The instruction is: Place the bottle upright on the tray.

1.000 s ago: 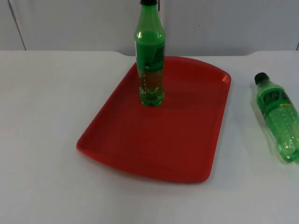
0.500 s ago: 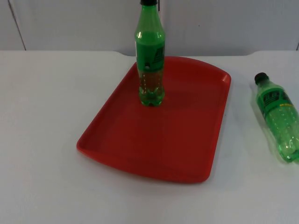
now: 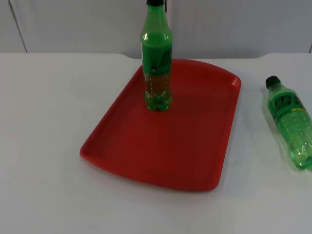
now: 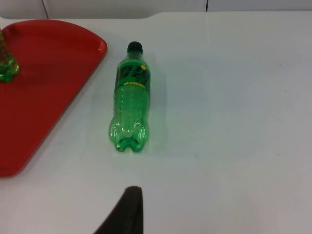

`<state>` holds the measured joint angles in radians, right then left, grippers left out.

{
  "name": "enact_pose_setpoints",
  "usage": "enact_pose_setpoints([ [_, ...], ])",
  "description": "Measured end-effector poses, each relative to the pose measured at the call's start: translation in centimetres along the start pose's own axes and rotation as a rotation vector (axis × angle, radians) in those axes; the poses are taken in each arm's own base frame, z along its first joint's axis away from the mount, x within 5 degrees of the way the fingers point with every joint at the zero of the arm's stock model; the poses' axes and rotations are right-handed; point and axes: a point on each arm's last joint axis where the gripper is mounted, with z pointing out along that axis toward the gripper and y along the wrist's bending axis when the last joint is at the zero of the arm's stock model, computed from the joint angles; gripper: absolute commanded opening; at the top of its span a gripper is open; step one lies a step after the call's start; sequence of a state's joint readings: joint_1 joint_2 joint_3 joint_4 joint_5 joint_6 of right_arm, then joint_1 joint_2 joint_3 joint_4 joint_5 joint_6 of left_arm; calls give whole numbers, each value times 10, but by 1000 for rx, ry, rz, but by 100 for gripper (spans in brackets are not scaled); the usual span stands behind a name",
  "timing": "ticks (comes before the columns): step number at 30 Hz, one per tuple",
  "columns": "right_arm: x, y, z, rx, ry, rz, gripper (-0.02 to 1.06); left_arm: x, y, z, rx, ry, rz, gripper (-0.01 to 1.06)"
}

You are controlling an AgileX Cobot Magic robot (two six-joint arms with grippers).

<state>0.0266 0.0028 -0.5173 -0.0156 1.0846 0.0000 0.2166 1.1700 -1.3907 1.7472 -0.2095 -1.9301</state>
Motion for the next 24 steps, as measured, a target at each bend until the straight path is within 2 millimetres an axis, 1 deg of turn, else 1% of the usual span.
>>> enact_pose_setpoints([
  [3, 0, 0, 0, 0, 0, 0, 105, -7, 7, -5, -93, -36, 185, 105],
  [4, 0, 0, 0, 0, 0, 0, 105, -7, 7, -5, -93, -36, 185, 105],
  [6, 0, 0, 0, 0, 0, 0, 105, -8, 15, -9, -191, -47, 297, 105],
  [8, 0, 0, 0, 0, 0, 0, 105, -4, 26, -16, -320, -34, 410, 105],
  [9, 0, 0, 0, 0, 0, 0, 105, -4, 26, -16, -320, -34, 410, 105],
  [10, 0, 0, 0, 0, 0, 0, 105, -1, 30, -19, -365, -22, 432, 105],
  [13, 0, 0, 0, 0, 0, 0, 105, 17, 43, -26, -488, 53, 397, 105],
  [15, 0, 0, 0, 0, 0, 0, 105, 34, 49, -28, -525, 130, 331, 105],
  [16, 0, 0, 0, 0, 0, 0, 105, 34, 49, -28, -525, 130, 331, 105],
  [19, 0, 0, 0, 0, 0, 0, 105, 61, 52, -30, -526, 253, 247, 105],
  [21, 0, 0, 0, 0, 0, 0, 105, 75, 53, -32, -517, 317, 230, 105],
  [22, 0, 0, 0, 0, 0, 0, 105, 75, 53, -32, -517, 317, 230, 105],
  [24, 0, 0, 0, 0, 0, 0, 105, 88, 54, -34, -513, 376, 196, 105],
])
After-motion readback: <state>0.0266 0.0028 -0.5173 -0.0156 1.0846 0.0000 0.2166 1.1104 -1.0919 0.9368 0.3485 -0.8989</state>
